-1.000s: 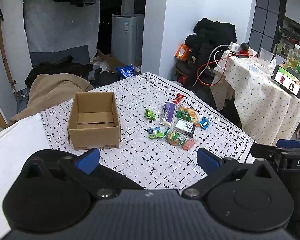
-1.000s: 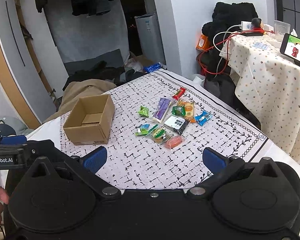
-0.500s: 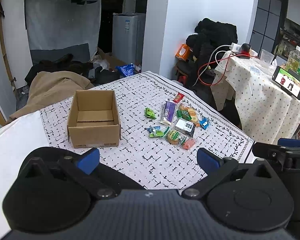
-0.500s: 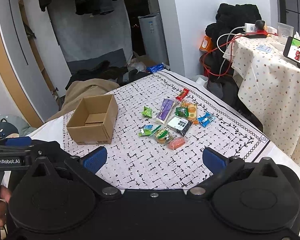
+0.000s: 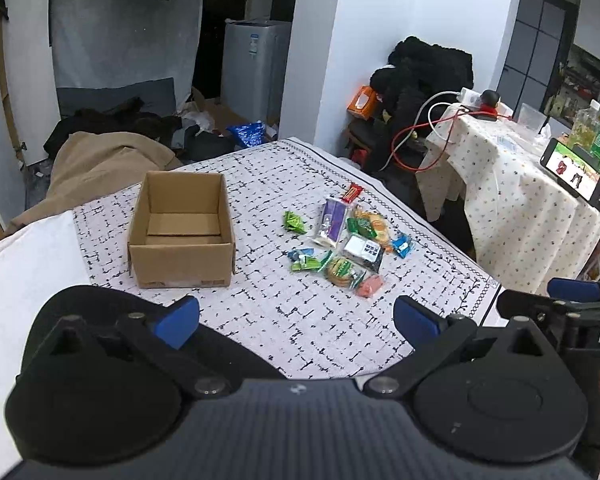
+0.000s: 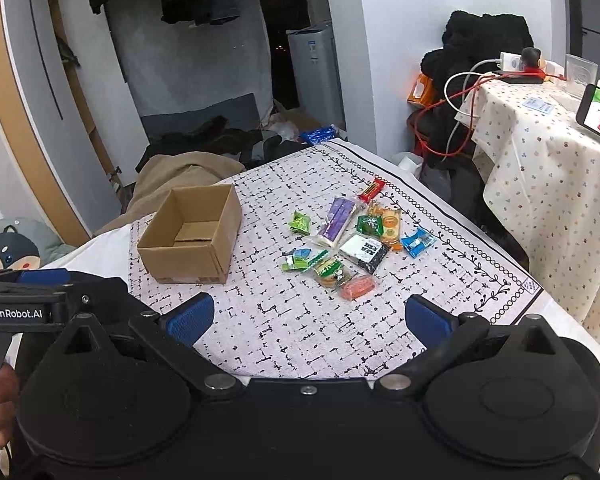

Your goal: Organize snacks

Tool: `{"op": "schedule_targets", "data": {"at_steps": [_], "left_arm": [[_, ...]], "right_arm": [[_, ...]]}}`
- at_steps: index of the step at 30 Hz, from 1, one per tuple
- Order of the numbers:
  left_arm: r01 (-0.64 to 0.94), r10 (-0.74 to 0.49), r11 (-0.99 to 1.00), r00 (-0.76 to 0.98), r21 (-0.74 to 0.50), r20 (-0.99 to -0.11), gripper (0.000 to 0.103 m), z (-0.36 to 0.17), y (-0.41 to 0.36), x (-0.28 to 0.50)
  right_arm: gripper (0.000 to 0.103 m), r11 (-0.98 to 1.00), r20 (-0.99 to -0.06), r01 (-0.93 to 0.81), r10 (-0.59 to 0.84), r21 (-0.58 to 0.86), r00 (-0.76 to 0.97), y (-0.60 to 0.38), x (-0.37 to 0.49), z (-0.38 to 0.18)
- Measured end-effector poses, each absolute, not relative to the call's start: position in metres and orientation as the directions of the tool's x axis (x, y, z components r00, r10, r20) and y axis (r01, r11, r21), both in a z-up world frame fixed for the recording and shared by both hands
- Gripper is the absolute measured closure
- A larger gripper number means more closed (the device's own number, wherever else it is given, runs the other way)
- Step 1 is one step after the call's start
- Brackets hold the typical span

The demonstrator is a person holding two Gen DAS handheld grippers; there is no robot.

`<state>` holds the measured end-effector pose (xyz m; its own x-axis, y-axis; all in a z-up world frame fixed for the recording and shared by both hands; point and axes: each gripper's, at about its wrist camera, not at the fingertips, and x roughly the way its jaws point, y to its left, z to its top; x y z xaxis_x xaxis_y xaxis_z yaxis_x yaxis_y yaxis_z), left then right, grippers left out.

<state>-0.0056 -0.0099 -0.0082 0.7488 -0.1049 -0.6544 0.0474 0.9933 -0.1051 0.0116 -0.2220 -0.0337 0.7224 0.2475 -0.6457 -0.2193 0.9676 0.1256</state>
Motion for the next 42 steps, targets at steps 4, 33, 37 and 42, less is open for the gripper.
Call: {"op": "schedule_targets", "data": {"at_steps": [4,33,37,42], "left_arm": [[0.044,-0.102,0.993,0.748,-0.105,-0.656,0.000,-0.010,-0.011,-0.003],[0.035,-0.119,0.991,0.691,-0.131,-0.713,0.002,-0.045,-0.039,0.073],[0.024,-0.117,0.990,0.677,-0.137,-0.727,0.003,-0.054,-0.043,0.089],[0.005,-0.116,0.989,0.668,-0.151,-0.735,0.007,-0.065,-0.048,0.108]], "right_arm": [[0.000,0.968,-0.652,-0.215,0.246,0.129,0.717,-0.225,0.015,-0.037],[0.002,0.967,-0.706,-0.134,0.251,0.218,0.663,-0.267,0.089,-0.079],[0.010,0.961,-0.717,-0.115,0.263,0.250,0.646,-0.274,0.105,-0.089],[0.013,0.954,-0.734,-0.092,0.279,0.285,0.619,-0.277,0.124,-0.107]]}}
